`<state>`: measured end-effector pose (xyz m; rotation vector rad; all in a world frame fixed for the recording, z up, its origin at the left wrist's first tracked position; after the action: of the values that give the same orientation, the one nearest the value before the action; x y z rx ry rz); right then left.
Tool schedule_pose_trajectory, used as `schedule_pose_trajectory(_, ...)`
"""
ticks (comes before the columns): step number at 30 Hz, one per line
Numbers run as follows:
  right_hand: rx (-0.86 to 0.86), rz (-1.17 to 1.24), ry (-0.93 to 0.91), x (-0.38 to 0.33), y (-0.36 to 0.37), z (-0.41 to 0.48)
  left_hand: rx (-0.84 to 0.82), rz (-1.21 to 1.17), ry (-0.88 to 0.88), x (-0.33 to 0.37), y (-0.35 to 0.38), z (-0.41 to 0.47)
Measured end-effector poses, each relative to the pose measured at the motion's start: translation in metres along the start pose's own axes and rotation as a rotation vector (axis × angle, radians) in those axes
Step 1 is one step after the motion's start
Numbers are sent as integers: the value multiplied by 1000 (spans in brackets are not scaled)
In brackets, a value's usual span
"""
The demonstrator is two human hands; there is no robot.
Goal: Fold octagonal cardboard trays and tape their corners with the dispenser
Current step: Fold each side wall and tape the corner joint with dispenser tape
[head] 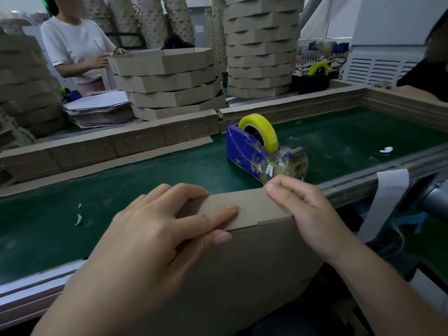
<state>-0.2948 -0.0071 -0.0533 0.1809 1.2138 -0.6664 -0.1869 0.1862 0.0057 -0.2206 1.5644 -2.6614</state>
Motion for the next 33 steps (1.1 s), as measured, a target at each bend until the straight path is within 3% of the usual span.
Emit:
schedule_pose_trajectory(5,0,-138,27,2,-6,10,-26,-14,-30,-5,9,2)
schedule_pose_trajectory(8,332,-261,8,7,-45,45,-26,-16,-25,-5,12,4)
schedule_pose_trajectory(10,420,-474,162,17,-75,76,-25,-10,-25,-4,13,5)
schedule_pose_trajectory(12,265,-588,397,33,-93,101,-22,-8,-27,-2,13,4)
schedule_pose_trajectory(14,122,-510,545,41,-99,112,-21,-10,-31,-2,13,4)
schedule_pose_trajectory(17,72,-421,619,43,-104,116,-10,-6,-32,-2,12,3)
schedule_pose_trajectory(20,132,-346,679,43,-102,115,-5,-4,-37,-3,12,1)
schedule_pose_trajectory(22,170,-141,721,44,-101,113,-8,-8,-43,-3,12,1)
schedule_pose_trajectory(24,195,63,716,41,-102,114,-6,-14,-48,-2,12,1)
schedule_pose_trajectory(28,288,178,727,33,-100,111,1,-17,-50,-2,12,1)
schedule_pose_trajectory(33,500,401,463,50,-93,94,5,-16,-53,-2,12,1)
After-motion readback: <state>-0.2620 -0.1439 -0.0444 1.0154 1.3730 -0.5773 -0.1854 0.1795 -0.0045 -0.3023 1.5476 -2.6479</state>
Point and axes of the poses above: each hand's wrist, its own z-axis towards the middle knuckle, its own y-axis out of the palm, x = y × z, the point moved 2 cm from there along z, towards the middle knuckle, and after that the axes turned 1 degree about -x, right-handed, at the moved point
